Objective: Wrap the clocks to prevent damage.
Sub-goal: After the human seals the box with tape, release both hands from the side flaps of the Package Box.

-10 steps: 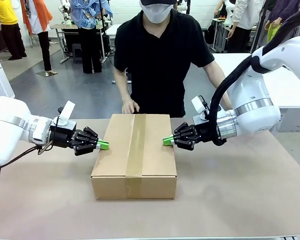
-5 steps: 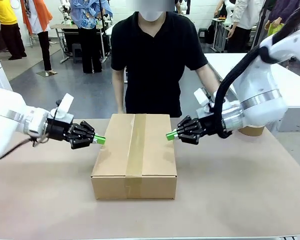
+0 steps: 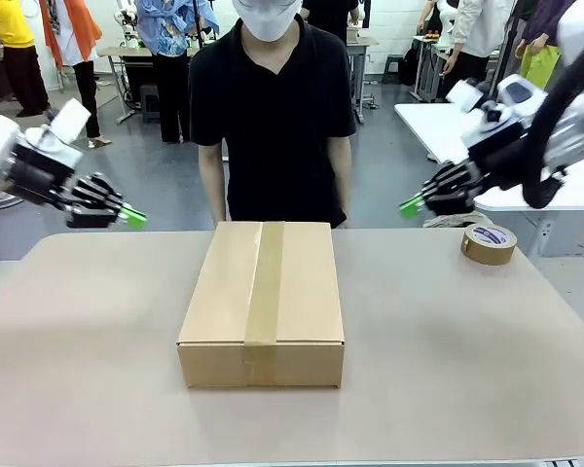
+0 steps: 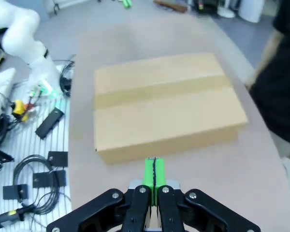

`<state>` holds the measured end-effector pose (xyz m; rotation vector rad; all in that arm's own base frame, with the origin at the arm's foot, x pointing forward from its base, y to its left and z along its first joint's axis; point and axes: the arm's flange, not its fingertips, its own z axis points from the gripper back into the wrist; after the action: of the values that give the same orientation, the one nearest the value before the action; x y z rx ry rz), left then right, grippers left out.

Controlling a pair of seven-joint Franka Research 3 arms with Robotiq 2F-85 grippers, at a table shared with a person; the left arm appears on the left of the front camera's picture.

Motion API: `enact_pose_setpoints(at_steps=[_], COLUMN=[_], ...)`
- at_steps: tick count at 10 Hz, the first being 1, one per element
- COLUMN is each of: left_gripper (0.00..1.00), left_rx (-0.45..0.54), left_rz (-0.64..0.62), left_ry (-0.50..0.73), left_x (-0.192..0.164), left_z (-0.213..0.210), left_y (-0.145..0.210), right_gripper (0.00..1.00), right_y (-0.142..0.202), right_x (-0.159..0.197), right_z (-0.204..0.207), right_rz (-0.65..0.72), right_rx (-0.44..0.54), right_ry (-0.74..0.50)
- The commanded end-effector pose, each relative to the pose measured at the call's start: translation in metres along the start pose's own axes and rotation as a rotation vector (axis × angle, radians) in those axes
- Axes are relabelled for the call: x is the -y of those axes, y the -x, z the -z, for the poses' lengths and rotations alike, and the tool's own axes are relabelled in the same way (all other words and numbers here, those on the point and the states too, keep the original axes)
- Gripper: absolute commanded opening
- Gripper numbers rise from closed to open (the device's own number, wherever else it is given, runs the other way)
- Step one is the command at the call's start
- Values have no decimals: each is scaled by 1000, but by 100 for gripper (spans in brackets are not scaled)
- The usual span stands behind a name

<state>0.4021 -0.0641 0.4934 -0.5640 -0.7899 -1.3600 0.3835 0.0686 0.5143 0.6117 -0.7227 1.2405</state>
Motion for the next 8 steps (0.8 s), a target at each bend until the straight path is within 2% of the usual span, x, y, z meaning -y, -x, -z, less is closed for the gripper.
enact_pose_setpoints(at_steps=[1,2,3,4,8], left_gripper=[0,0,0,0,0], left_rx=[-68,-70,-61,-57,-57], left_rz=[-24,-37,-22,-8,-8], left_ry=[-25,-49,-57,-47,-47], left_x=[11,14,16,8,8], left_z=[-27,-35,-34,-35,-35], left_y=[-3,-2,2,-4,-4], right_gripper=[1,1,1,1,1], right_y=[6,7,10,4,4], right_x=[-11,-14,-11,-6,-6], right_z=[-15,-19,-12,-25,-25], right_rz=[62,76,77,46,46], right_rx=[-40,-59,-87,-38,-38], right_ry=[11,30,-11,37,37])
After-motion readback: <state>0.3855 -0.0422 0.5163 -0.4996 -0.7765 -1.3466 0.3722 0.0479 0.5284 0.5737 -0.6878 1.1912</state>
